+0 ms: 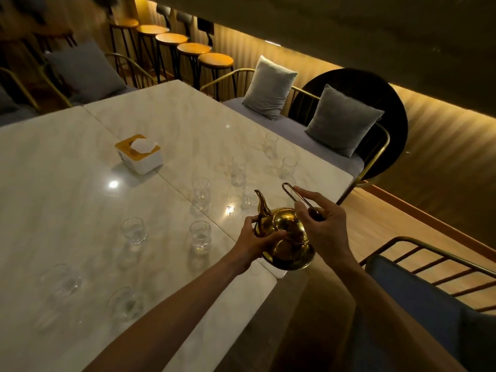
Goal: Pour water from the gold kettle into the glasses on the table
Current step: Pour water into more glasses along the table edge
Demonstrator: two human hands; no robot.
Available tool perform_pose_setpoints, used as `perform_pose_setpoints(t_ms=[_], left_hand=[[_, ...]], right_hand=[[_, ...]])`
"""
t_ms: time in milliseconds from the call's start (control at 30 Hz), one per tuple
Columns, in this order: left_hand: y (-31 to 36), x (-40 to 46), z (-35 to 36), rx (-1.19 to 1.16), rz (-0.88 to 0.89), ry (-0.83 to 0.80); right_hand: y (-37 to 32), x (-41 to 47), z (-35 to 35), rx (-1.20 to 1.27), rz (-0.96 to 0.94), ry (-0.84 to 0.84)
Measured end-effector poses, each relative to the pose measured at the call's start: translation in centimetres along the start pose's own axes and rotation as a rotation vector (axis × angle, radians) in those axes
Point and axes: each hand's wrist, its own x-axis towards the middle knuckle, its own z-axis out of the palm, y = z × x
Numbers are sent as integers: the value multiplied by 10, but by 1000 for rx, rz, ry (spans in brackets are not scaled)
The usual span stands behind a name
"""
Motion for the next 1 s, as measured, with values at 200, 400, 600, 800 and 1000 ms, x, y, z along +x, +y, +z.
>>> perform_pose_setpoints(t_ms=[200,400,600,800,1000], left_hand=[[-31,6,29,-27,-20,4],[-61,27,40,-86,-107,3],[-89,46,42,-178,-230,3],[-107,60,38,-213,-337,-6],[-117,67,38,-261,-386,-13]], right_hand=[[27,-8,-24,-33,19,-6],[59,-6,-29,-50,57,-52],[90,4,-19,-90,196,-152],[104,13,-9,-152,261,-241],[117,22,-4,-208,286,-308]])
